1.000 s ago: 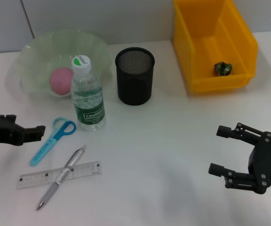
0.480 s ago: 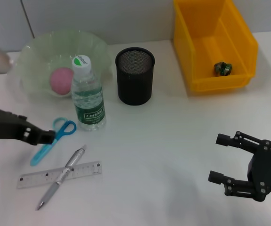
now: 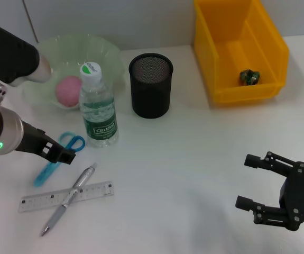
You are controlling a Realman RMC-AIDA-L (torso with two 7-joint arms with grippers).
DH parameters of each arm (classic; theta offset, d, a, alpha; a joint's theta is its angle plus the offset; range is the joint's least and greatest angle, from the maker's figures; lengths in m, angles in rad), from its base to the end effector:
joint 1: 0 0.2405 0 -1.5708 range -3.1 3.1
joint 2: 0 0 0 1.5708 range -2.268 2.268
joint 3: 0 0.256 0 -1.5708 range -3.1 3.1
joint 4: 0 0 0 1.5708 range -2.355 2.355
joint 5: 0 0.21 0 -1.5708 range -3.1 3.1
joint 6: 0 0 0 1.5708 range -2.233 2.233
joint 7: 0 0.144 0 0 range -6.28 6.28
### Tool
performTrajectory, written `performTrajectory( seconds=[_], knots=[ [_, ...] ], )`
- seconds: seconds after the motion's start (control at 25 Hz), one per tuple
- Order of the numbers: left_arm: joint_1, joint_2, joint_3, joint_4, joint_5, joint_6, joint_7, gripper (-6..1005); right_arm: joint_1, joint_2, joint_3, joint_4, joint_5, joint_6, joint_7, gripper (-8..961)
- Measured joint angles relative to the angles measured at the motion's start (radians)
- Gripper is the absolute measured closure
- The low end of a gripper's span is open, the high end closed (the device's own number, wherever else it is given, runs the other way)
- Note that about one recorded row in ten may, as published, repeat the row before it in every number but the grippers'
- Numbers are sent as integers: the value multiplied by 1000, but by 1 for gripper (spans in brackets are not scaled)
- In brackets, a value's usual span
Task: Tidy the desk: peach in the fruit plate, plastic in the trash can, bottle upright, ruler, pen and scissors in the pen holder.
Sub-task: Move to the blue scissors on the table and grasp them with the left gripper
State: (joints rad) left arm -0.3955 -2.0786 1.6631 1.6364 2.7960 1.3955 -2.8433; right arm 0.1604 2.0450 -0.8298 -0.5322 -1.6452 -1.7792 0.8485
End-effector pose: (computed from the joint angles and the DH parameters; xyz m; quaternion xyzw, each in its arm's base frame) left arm -0.1782 0.3322 -0.0026 -0.8808 -0.3173 0.1733 0.3056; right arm 0.3194 0.2093 0.0075 -0.9082 0.1157 0.3478 0.2019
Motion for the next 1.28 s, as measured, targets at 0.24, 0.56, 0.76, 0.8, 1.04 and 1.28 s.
performTrajectory(
  seconds=[0.24, 0.56, 0.76, 0.8, 1.04, 1.28],
  knots=[
    [-55, 0, 2, -81, 16, 37, -1, 201, 6, 0, 0, 2, 0, -2, 0, 117],
    [-110, 0, 3, -187, 14, 38, -3, 201, 15, 0, 0, 5, 0, -1, 1, 117],
    [-138, -1, 2, -233, 16, 36, -2, 200, 15, 0, 0, 6, 1, 0, 3, 117],
    [-141, -1, 2, -236, 16, 38, -1, 201, 15, 0, 0, 6, 1, 0, 3, 117],
    [-157, -2, -16, -262, 17, 38, 11, 203, 15, 0, -4, 12, 1, 0, 3, 117],
    [-189, -2, -37, -325, 14, 43, 11, 218, 16, 0, -6, 15, 1, 0, 3, 117]
  ],
)
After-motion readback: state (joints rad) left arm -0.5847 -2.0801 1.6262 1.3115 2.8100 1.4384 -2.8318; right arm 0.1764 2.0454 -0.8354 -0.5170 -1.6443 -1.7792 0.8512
